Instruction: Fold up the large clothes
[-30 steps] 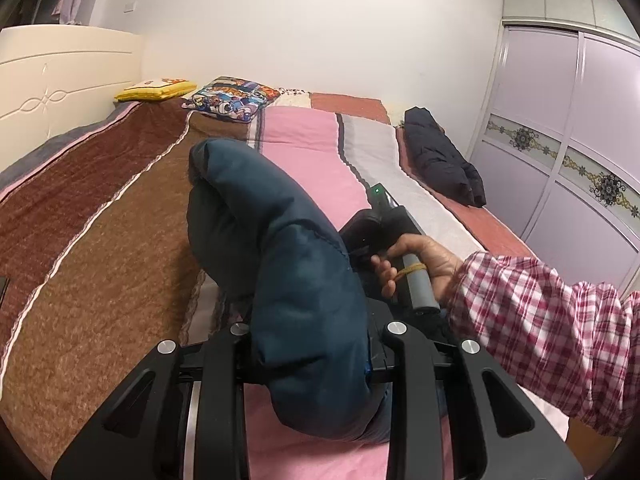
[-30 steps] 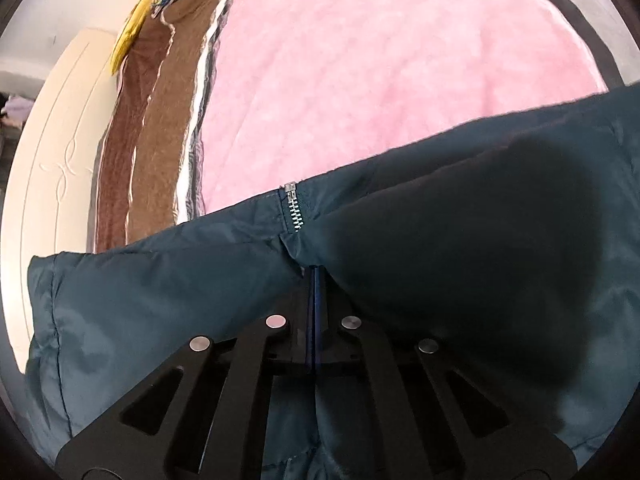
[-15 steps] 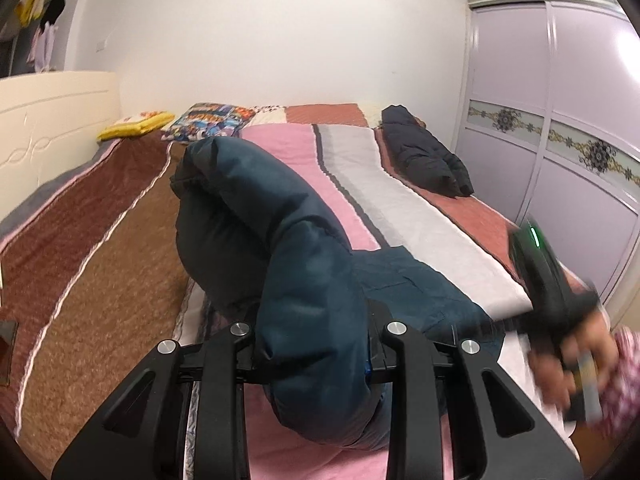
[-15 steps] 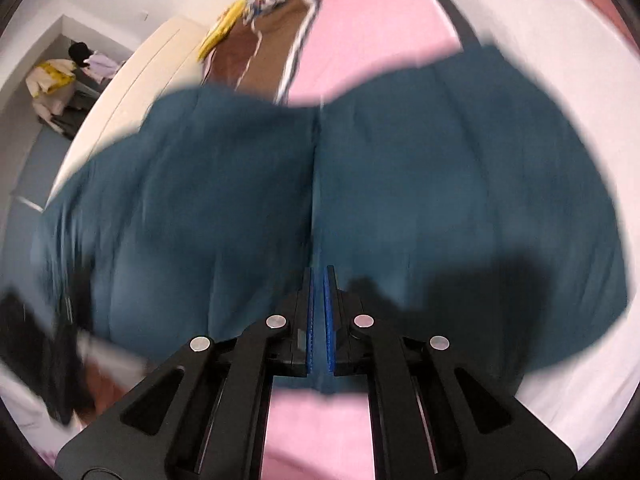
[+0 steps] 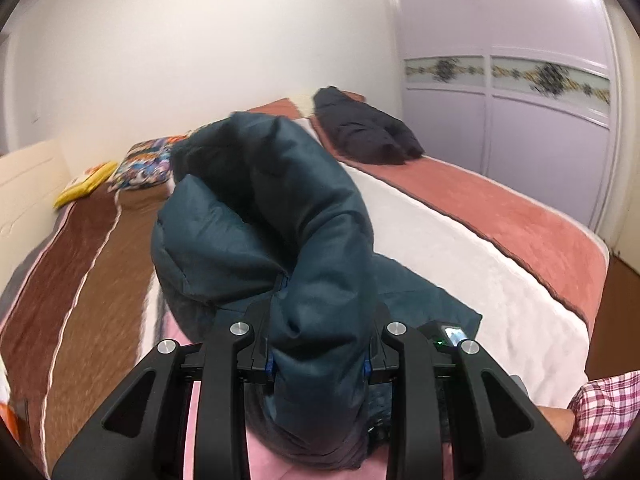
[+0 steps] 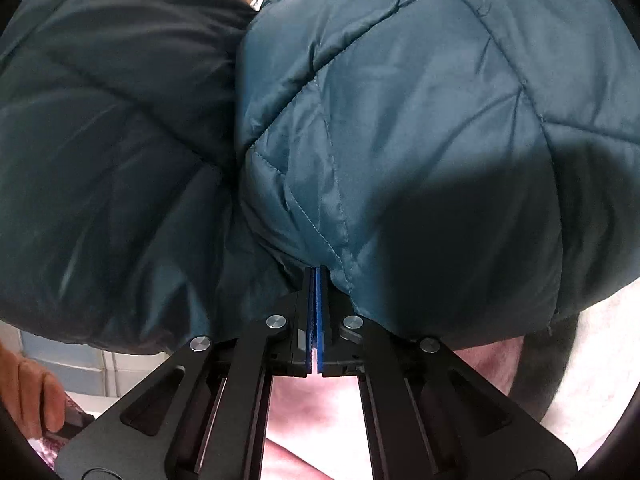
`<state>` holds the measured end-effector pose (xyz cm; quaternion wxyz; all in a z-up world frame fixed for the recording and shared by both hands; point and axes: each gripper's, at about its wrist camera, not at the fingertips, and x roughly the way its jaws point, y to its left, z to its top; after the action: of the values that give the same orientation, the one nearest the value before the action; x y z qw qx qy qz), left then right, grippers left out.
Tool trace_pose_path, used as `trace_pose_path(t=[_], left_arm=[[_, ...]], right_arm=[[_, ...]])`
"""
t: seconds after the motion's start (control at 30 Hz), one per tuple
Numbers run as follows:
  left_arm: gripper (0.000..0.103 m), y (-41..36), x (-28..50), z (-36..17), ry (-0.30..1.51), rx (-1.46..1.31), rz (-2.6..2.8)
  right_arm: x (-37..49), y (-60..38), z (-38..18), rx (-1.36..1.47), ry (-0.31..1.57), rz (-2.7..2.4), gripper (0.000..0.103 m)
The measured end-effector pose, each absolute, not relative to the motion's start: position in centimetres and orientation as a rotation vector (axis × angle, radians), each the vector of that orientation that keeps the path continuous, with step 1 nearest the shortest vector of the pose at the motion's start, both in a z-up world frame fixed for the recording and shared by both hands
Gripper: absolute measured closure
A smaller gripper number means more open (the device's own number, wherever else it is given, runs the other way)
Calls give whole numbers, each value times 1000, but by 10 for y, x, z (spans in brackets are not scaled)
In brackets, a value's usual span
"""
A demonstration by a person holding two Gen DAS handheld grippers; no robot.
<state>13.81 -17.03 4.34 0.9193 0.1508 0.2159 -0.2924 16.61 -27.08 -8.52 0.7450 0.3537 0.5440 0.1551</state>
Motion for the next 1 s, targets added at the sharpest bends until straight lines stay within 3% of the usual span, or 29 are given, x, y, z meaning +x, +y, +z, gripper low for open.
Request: trace_pose_path(t=[0.3, 0.37, 0.57, 1.0], left_arm=[[74, -197, 127, 30, 443, 411, -626], [74, -203, 126, 28, 446, 419, -625], [74, -230, 121, 13, 444, 503, -633], [74, -298, 97, -46, 425, 784, -734]], right_arm=[[113, -412, -19, 755, 854, 40, 98], [129, -448, -29, 719, 863, -127, 95], [199, -477, -95, 1009, 1055, -18, 95], [194, -488, -92, 992, 1059, 81, 96]])
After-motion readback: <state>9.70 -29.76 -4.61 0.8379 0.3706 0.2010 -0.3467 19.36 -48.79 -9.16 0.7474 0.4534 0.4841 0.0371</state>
